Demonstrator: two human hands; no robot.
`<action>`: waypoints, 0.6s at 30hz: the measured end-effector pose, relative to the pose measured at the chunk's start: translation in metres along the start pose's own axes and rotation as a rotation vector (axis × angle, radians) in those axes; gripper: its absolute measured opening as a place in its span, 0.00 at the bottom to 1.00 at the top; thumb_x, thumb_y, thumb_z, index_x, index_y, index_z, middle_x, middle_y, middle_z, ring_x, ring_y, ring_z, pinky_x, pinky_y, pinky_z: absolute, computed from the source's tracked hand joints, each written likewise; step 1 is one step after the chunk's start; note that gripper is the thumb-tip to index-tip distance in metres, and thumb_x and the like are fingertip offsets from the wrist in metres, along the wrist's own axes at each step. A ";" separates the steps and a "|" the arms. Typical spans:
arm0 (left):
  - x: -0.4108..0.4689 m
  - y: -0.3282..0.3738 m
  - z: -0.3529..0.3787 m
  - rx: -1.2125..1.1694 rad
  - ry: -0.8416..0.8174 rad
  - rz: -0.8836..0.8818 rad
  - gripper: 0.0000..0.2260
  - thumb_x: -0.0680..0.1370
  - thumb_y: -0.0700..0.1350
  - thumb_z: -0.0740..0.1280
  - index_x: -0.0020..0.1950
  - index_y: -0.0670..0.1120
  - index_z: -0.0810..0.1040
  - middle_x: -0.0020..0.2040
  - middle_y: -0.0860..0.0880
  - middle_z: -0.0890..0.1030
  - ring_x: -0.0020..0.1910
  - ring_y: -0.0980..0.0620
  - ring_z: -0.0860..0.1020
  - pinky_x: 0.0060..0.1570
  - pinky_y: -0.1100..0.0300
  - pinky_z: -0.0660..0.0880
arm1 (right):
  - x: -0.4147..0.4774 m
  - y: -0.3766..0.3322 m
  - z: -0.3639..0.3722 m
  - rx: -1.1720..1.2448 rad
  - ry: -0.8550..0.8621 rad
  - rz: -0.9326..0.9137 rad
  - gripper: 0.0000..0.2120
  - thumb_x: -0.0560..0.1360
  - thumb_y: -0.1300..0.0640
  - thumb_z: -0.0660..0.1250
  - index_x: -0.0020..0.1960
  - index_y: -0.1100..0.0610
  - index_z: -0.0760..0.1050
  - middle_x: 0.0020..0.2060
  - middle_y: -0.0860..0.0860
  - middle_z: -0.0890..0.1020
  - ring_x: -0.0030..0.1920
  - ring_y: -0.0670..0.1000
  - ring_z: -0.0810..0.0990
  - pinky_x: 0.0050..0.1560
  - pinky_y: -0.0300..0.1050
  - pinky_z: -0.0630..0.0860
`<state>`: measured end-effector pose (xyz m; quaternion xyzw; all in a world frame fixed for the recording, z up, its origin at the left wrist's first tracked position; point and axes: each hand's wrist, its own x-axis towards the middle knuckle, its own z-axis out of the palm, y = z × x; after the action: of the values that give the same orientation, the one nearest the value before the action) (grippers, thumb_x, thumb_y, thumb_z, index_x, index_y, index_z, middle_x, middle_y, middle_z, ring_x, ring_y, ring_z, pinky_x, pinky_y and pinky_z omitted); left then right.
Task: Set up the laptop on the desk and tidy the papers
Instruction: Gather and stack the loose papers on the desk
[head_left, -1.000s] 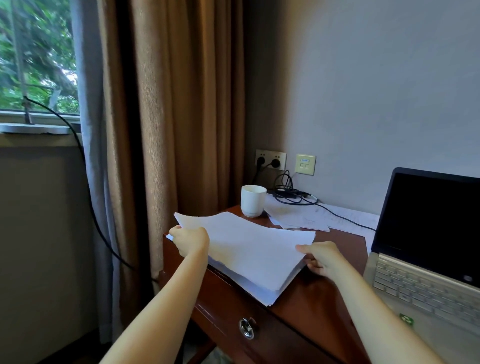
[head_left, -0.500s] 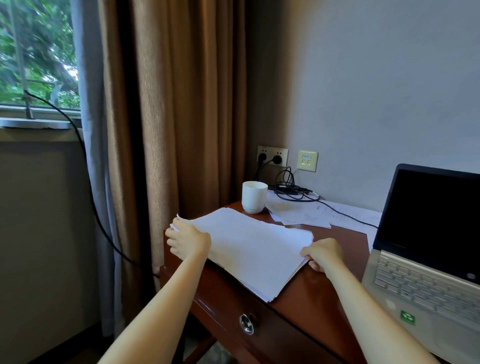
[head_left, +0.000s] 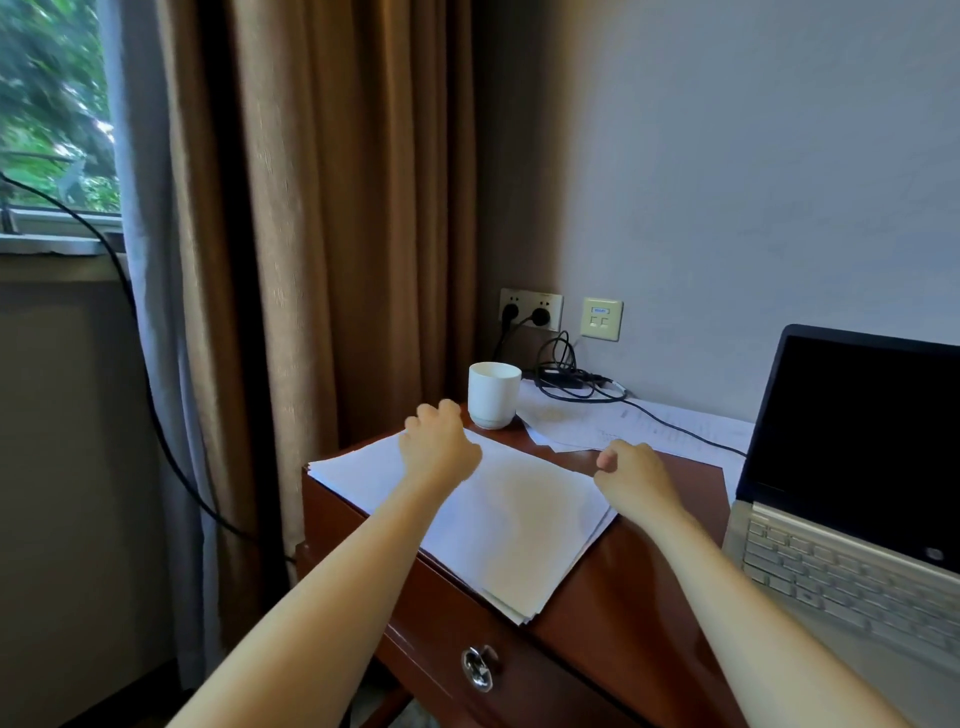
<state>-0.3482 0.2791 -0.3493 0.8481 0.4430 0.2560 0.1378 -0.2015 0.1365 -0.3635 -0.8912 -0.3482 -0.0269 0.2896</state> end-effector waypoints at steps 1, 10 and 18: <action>0.001 0.007 0.004 0.022 -0.049 0.037 0.20 0.77 0.42 0.62 0.69 0.45 0.65 0.65 0.42 0.68 0.64 0.43 0.68 0.61 0.54 0.67 | 0.002 0.000 0.000 -0.061 -0.016 -0.035 0.10 0.76 0.61 0.59 0.56 0.56 0.74 0.57 0.55 0.71 0.56 0.56 0.74 0.48 0.43 0.70; 0.023 0.056 0.052 -0.110 -0.339 0.146 0.19 0.77 0.39 0.60 0.68 0.43 0.68 0.65 0.43 0.71 0.64 0.43 0.70 0.64 0.51 0.70 | 0.023 0.007 0.015 -0.392 -0.227 -0.213 0.16 0.79 0.52 0.53 0.65 0.49 0.70 0.64 0.54 0.67 0.67 0.56 0.65 0.63 0.49 0.65; 0.066 0.077 0.088 -0.281 -0.429 0.028 0.22 0.76 0.40 0.60 0.71 0.44 0.62 0.65 0.41 0.71 0.64 0.42 0.70 0.63 0.52 0.72 | 0.065 0.019 0.029 -0.330 -0.310 -0.179 0.18 0.79 0.50 0.52 0.67 0.43 0.68 0.63 0.53 0.69 0.67 0.56 0.66 0.63 0.52 0.66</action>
<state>-0.2158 0.2891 -0.3662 0.8617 0.3517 0.1310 0.3415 -0.1451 0.1797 -0.3805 -0.8854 -0.4571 0.0281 0.0795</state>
